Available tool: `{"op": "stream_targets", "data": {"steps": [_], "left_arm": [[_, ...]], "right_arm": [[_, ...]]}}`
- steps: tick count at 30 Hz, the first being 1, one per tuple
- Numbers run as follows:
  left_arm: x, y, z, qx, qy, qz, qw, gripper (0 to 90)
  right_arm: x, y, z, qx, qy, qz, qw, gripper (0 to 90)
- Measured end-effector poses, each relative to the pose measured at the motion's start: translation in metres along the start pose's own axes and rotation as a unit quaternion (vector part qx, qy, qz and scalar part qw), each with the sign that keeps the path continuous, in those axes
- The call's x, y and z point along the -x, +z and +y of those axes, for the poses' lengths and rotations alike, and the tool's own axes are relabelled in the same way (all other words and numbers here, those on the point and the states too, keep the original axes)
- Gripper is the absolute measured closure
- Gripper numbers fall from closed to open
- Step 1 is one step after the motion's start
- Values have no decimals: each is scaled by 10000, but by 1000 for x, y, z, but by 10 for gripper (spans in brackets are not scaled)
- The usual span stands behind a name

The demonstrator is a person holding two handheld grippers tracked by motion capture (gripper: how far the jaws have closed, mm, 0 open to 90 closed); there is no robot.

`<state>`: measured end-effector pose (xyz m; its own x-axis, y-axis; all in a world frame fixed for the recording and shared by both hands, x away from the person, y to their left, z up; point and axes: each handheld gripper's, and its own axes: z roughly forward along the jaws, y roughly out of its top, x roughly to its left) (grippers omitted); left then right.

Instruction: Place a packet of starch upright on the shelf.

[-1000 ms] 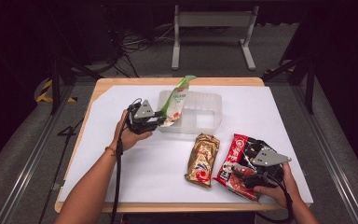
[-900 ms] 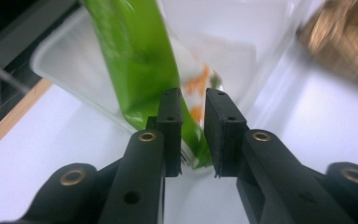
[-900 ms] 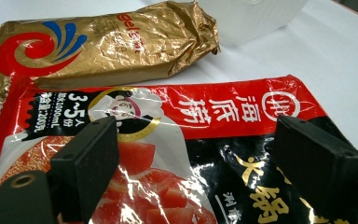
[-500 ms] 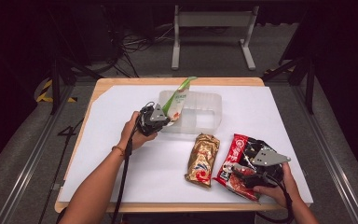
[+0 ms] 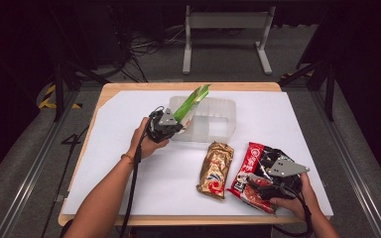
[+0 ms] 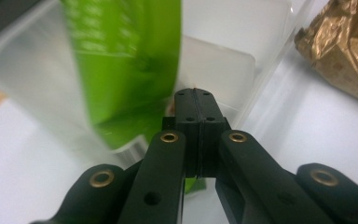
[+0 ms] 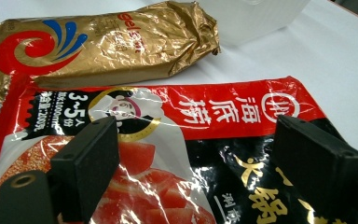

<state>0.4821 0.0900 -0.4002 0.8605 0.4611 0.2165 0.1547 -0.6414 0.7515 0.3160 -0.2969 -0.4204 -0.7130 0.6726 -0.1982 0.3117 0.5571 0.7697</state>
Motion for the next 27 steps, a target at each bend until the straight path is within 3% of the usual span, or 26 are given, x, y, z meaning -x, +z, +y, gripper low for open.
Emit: {"op": "stream_targets", "data": {"steps": [1,3,6,8,11,14,21,27], "left_arm": [[-1,-3,0,-20,25,-13,10000,900],[0,-9,-2,-309,177,88,9993,900],[-2,-9,-4,-220,19,77,9997,900],[-4,-4,-4,-341,6,187,9992,900],[-6,6,-4,-250,-189,-30,9995,900],[-4,12,-2,-291,-128,-44,9995,900],[-7,16,-4,-260,-298,-128,9991,900],[-4,22,-3,-223,-272,-164,9992,900]], "right_arm": [[0,0,0,5,10,-1,10000,156],[0,0,0,1,9,2,10000,156],[0,1,1,-7,-10,-4,10000,156],[-1,1,1,-5,-19,-9,10000,156],[-2,2,2,-6,-43,2,10000,156],[-1,2,2,-2,-18,7,10000,156],[-2,0,2,-8,-17,-9,10000,156],[-3,1,2,-1,-32,2,10000,156]]}}
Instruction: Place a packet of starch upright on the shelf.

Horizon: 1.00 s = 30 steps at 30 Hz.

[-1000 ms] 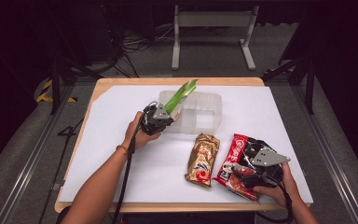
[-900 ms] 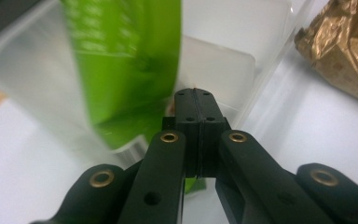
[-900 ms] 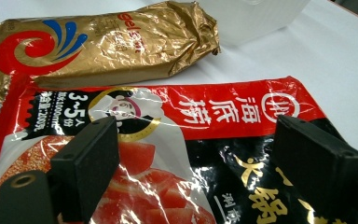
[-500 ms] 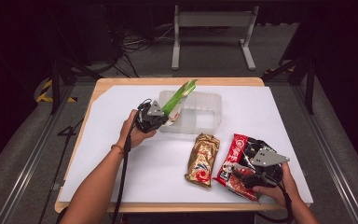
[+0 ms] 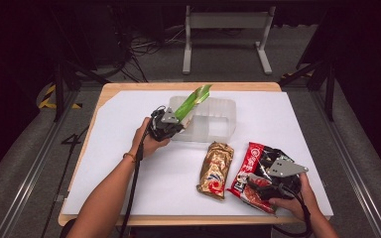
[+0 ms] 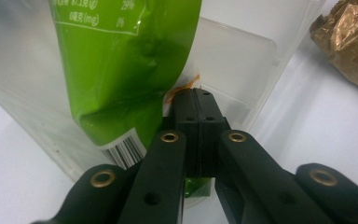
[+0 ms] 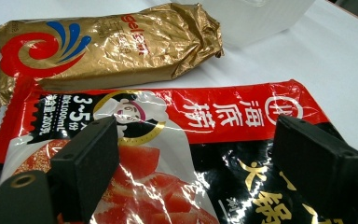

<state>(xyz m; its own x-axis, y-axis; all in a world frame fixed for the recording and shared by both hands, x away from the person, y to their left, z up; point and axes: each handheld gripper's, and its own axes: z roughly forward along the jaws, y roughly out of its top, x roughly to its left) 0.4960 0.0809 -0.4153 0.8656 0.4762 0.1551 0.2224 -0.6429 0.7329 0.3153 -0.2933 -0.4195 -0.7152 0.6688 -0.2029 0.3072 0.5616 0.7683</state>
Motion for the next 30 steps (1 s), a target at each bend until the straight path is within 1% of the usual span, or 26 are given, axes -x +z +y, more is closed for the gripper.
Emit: {"op": "stream_targets", "data": {"steps": [1,3,4,5,6,7,8,11,12,14,15,16,18,20,22,24,25,26,27,28,29,30], "left_arm": [[0,0,0,28,-35,-29,10000,900],[0,-1,-1,71,-33,-41,10000,900],[1,-5,0,284,-46,-191,9994,900],[1,-5,0,284,-46,-191,9994,900],[5,-14,4,480,-11,-232,9986,900],[5,-14,4,480,-11,-232,9986,900],[8,-21,6,596,88,-290,9978,900],[15,-35,7,737,206,-218,9968,900],[17,-39,6,817,226,-201,9962,900],[19,-48,4,900,264,-179,9954,883],[20,-52,2,932,251,-172,9952,867],[21,-56,0,947,284,-132,9950,865],[23,-64,-4,1019,254,-129,9944,855],[27,-74,-14,1039,300,-55,9941,837],[31,-83,-24,1061,272,34,9940,792],[34,-93,-35,1126,180,26,9935,769],[36,-99,-42,1117,167,97,9936,740],[36,-99,-42,1117,167,97,9936,726],[38,-105,-51,1185,147,108,9928,709],[40,-109,-57,1174,110,110,9930,689],[40,-109,-57,1174,110,110,9930,662],[42,-114,-66,1173,102,201,9928,633]], "right_arm": [[0,0,0,2,6,3,10000,156],[0,0,0,10,19,14,10000,156],[0,-1,0,17,25,11,10000,156],[0,-1,0,17,25,11,10000,156],[1,-2,0,30,54,26,10000,156],[1,-2,0,30,54,26,10000,156],[1,-2,0,48,79,28,10000,156],[3,-2,0,68,164,32,9998,158],[3,-3,0,63,175,25,9998,158],[2,-3,1,100,205,58,9997,163],[2,-3,1,107,254,86,9996,164],[2,-3,2,111,266,99,9995,168],[2,-1,4,102,280,144,9995,174],[3,0,5,102,296,181,9993,180],[4,1,7,119,289,214,9993,199],[6,1,9,146,379,264,9988,213],[7,0,10,168,415,283,9986,220],[7,0,10,168,415,283,9986,220],[9,0,12,205,430,292,9984,233],[10,-1,13,224,447,302,9983,237],[11,-1,14,253,493,320,9980,244],[12,-2,15,266,508,344,9978,249]]}}
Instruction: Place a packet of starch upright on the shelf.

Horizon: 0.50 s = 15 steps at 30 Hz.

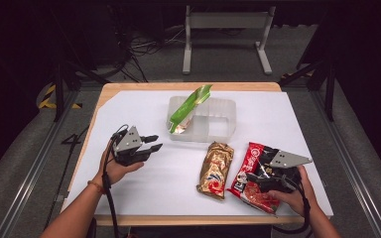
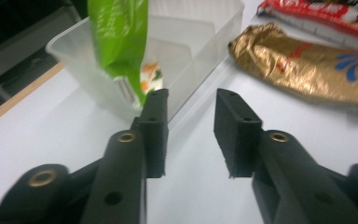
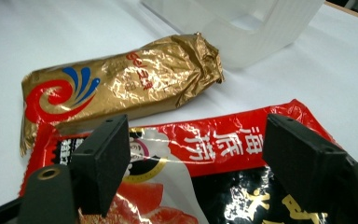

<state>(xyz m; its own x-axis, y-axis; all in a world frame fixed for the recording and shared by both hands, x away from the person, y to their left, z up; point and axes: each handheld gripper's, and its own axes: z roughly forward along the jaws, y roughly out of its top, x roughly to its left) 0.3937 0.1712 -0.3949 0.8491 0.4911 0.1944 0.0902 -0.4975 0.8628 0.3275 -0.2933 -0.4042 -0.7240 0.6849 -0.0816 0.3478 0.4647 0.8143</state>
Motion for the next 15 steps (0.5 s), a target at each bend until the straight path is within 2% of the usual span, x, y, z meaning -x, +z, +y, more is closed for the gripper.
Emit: {"op": "stream_targets", "data": {"steps": [6,8,13,14,15], "left_arm": [[1,-9,-17,-122,-113,49,9998,565],[2,-10,-22,-211,-110,141,9996,523],[6,-15,-31,-198,-162,56,9997,499],[9,-16,-34,-291,-162,153,9993,420],[9,-16,-36,-305,-181,158,9992,396]], "right_arm": [[4,0,5,66,24,24,10000,258],[5,0,6,97,51,22,9999,271],[8,1,8,164,44,43,9998,298],[8,1,9,164,2,47,9999,306],[7,2,9,160,-10,60,9999,305]]}}
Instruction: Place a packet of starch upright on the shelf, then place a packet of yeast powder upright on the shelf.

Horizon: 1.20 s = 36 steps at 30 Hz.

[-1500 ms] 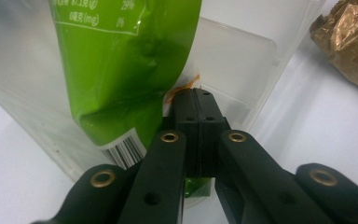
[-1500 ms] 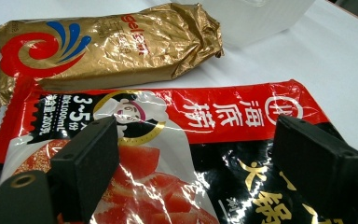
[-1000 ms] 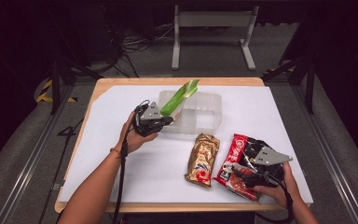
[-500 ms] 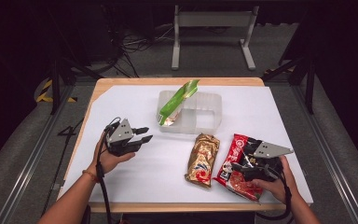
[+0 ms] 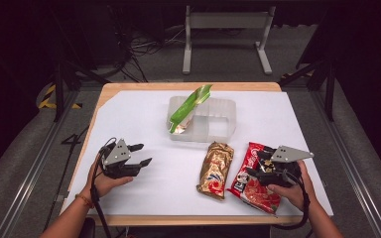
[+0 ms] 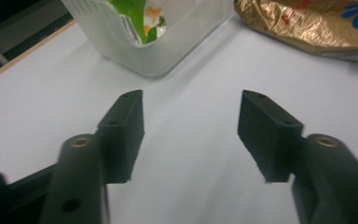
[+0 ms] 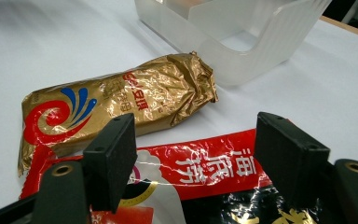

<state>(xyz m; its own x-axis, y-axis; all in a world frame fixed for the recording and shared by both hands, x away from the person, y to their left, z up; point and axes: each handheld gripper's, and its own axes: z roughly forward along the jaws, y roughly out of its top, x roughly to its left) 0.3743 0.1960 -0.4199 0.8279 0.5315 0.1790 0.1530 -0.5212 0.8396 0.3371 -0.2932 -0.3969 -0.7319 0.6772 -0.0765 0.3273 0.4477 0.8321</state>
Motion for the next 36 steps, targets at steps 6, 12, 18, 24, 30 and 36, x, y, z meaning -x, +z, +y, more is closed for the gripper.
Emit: {"op": "stream_targets", "data": {"steps": [6,12,18,24,30,36], "left_arm": [[3,-3,-10,-149,-158,142,9997,248],[3,-5,-19,-285,-256,223,9990,148],[3,-7,-21,-202,-375,207,9989,144],[6,-3,-21,-288,-254,141,9992,141],[6,-1,-20,-259,-231,89,9994,142],[9,1,-19,-294,-146,58,9994,140]], "right_arm": [[0,3,3,23,-4,126,9999,305],[2,12,11,-104,-100,218,9997,314],[9,29,23,-166,0,422,9990,327],[14,43,29,-251,104,562,9980,340],[20,64,34,-531,280,793,9950,304],[24,85,41,-883,489,880,9910,256]]}}
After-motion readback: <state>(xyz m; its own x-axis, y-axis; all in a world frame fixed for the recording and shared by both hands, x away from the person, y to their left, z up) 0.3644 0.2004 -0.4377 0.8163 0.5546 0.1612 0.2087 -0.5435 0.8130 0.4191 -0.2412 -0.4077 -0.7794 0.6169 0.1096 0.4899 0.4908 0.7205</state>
